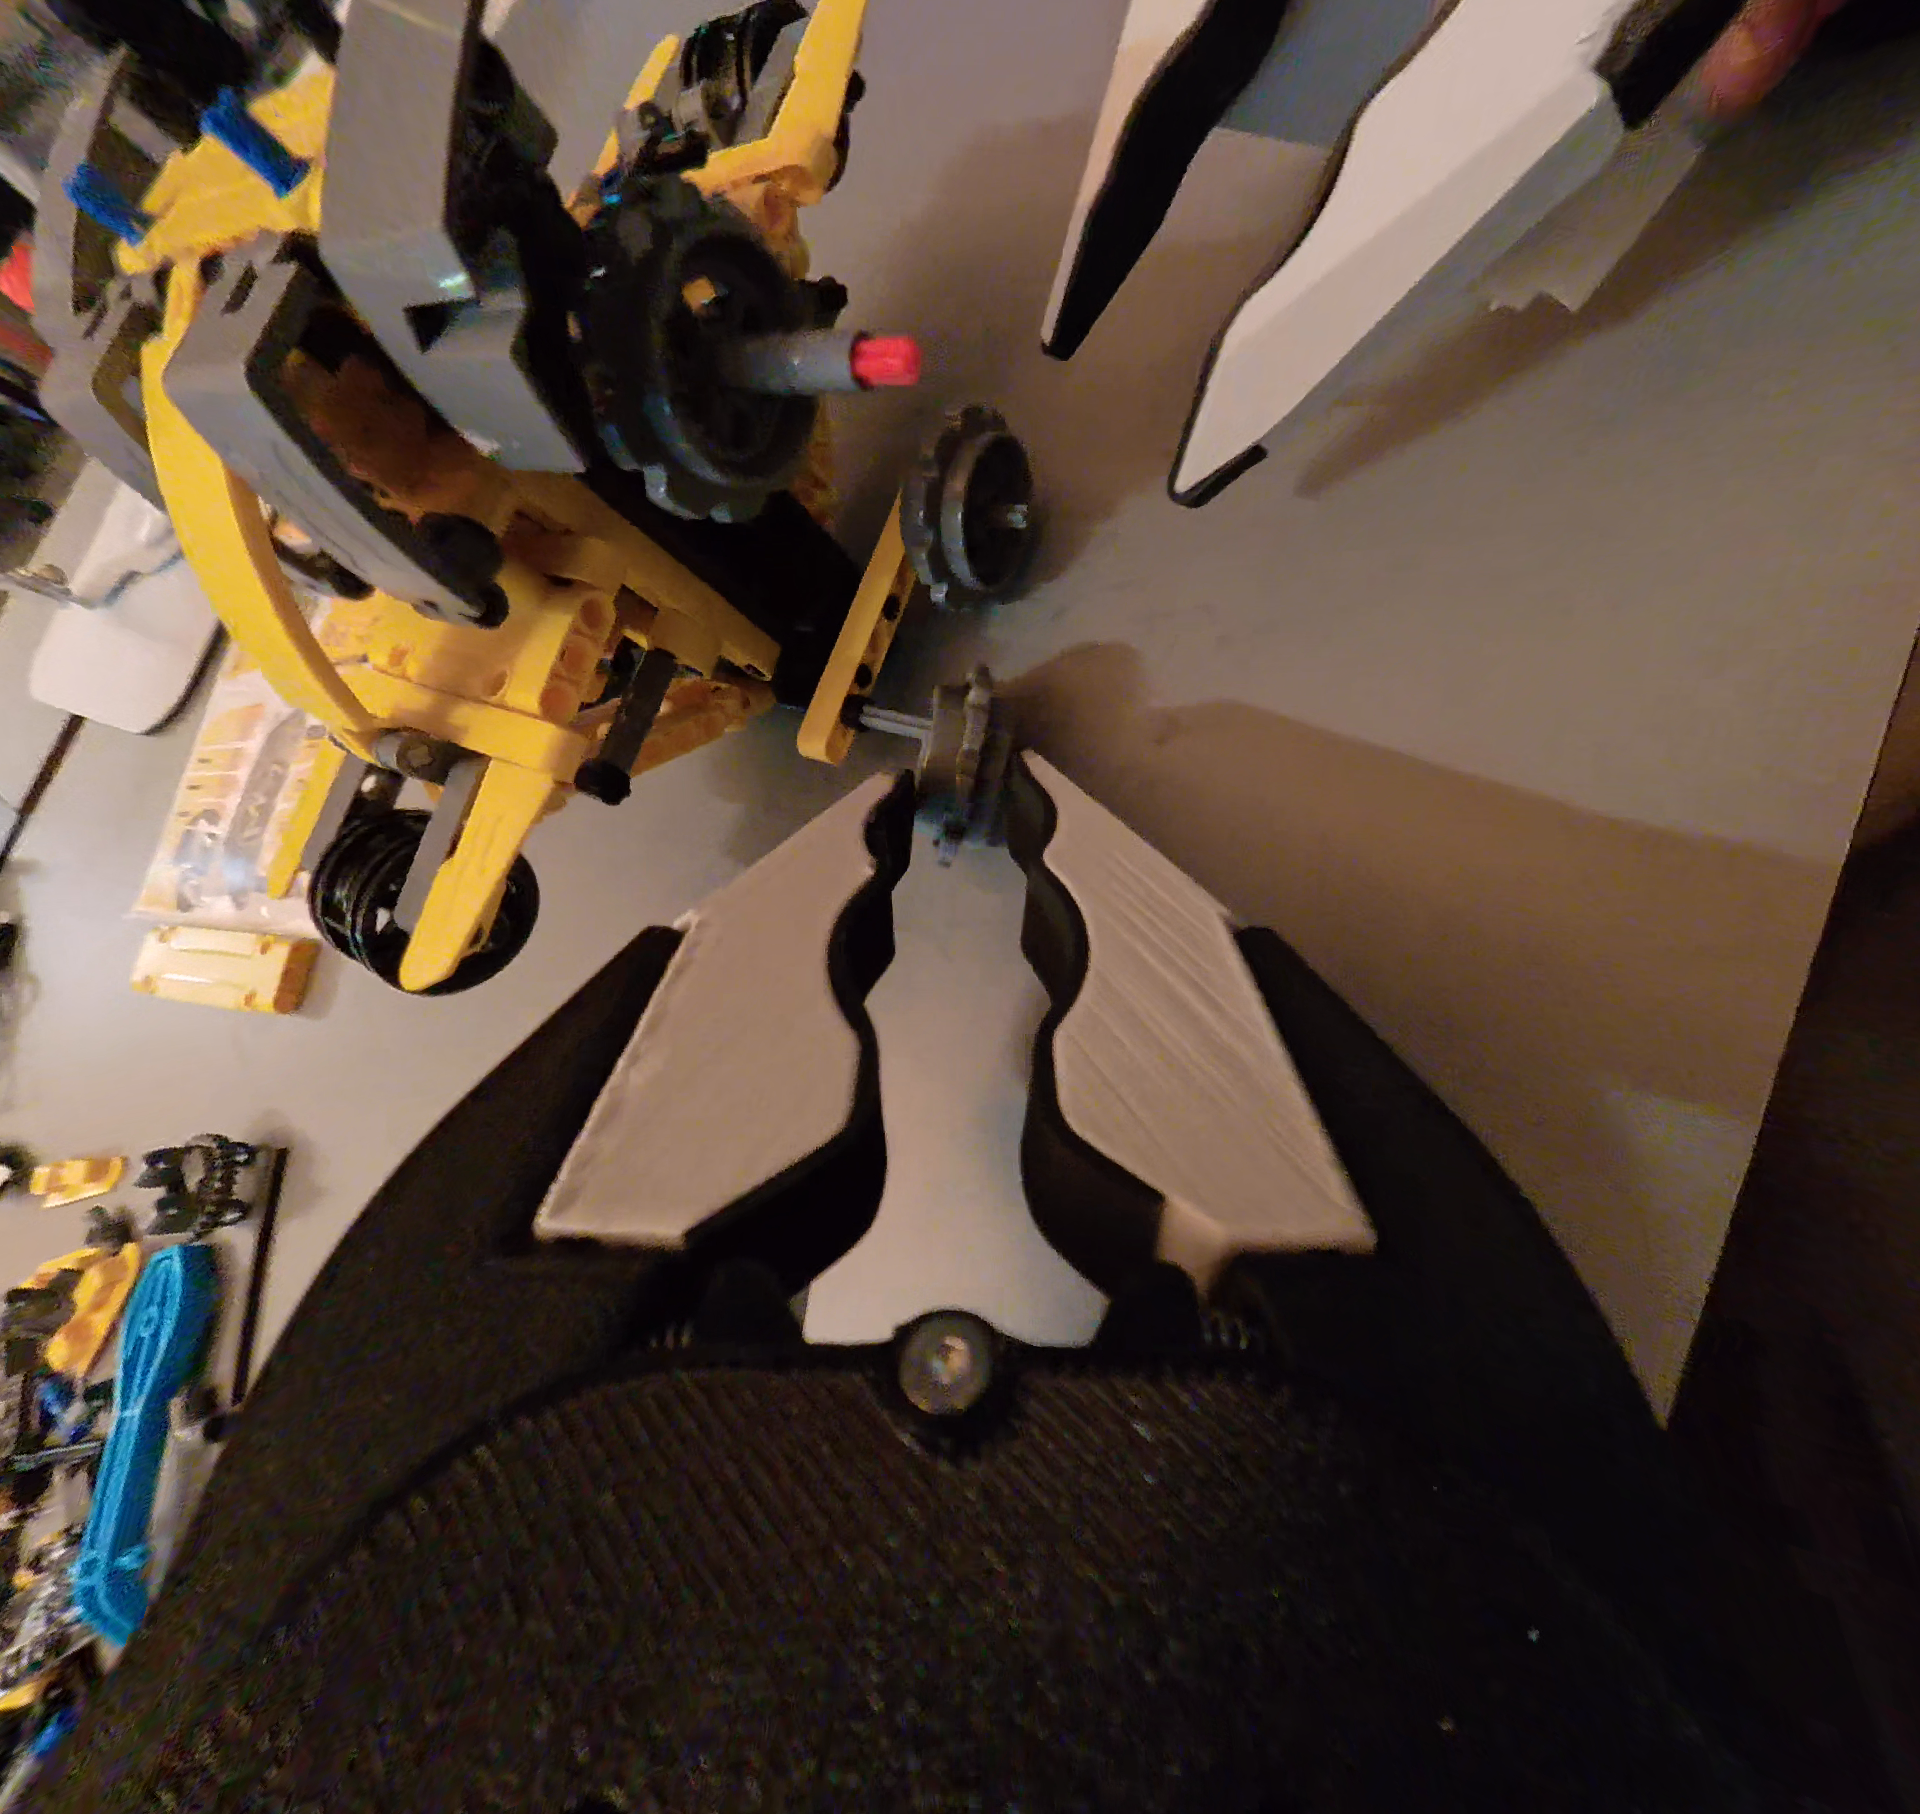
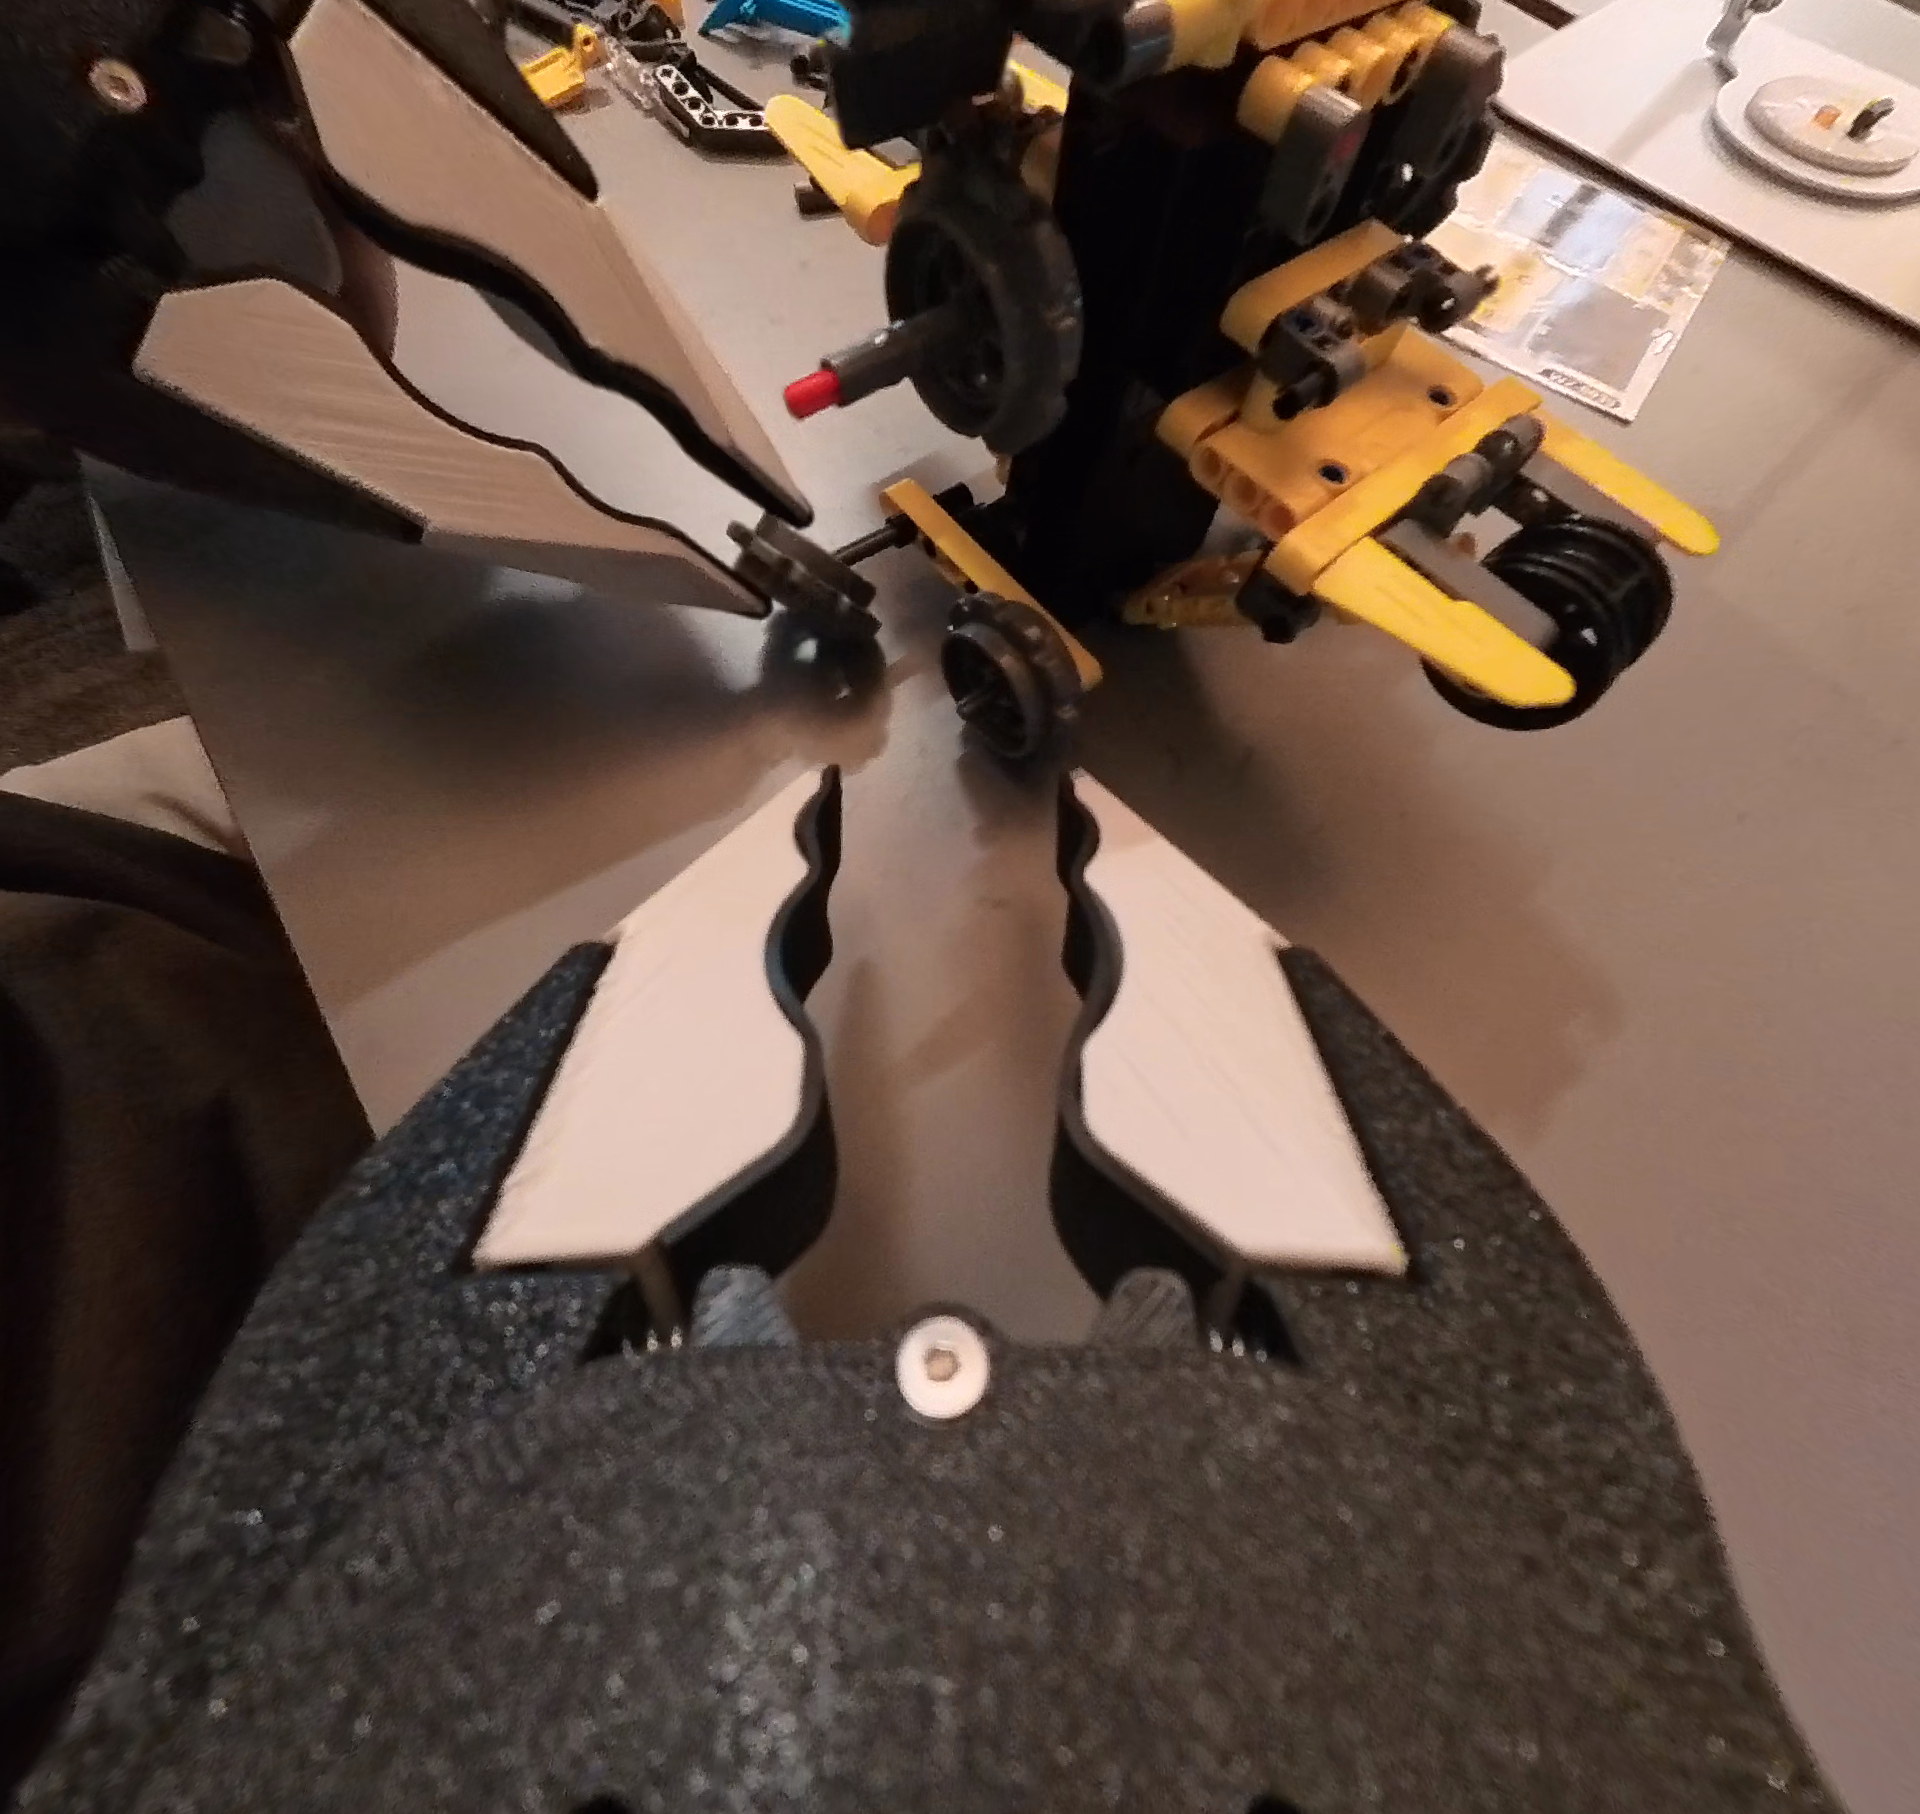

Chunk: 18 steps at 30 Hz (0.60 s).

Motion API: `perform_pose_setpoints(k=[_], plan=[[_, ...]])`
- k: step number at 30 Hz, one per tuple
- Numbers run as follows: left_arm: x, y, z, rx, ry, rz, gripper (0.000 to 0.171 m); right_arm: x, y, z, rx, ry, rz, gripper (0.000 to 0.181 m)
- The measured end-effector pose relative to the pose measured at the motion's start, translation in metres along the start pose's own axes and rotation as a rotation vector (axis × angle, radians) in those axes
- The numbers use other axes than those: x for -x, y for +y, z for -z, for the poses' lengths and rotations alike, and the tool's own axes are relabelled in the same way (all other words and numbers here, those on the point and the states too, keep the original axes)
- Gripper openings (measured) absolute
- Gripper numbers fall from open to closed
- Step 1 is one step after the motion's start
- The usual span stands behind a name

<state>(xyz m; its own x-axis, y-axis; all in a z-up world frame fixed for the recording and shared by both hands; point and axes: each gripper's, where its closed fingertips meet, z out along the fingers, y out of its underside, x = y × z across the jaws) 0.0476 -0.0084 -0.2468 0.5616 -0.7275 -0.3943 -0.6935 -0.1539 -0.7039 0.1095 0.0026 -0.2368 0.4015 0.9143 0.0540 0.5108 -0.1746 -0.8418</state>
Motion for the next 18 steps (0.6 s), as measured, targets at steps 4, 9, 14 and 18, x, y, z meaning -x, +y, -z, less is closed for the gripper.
perform_pose_setpoints(k=[4, 9, 14, 18], plan=[[0.0, -0.008, 0.005, -0.036, -0.019, -0.002, 0.013, 0.007, -0.01, 0.004, -0.063, 0.014, 0.061, 0.041], [0.005, -0.018, 0.013, -0.136, 0.104, 0.334, 0.013, 0.024, -0.028, 0.007, -0.167, 0.06, 0.144, 0.038], [0.008, -0.024, 0.022, -0.253, 0.277, 0.7, 0.012, 0.023, -0.034, -0.003, -0.14, 0.211, 0.137, 0.033], [0.011, -0.019, 0.022, -0.261, 0.279, 0.814, 0.012, 0.04, -0.04, -0.013, -0.139, 0.168, 0.106, 0.037]])
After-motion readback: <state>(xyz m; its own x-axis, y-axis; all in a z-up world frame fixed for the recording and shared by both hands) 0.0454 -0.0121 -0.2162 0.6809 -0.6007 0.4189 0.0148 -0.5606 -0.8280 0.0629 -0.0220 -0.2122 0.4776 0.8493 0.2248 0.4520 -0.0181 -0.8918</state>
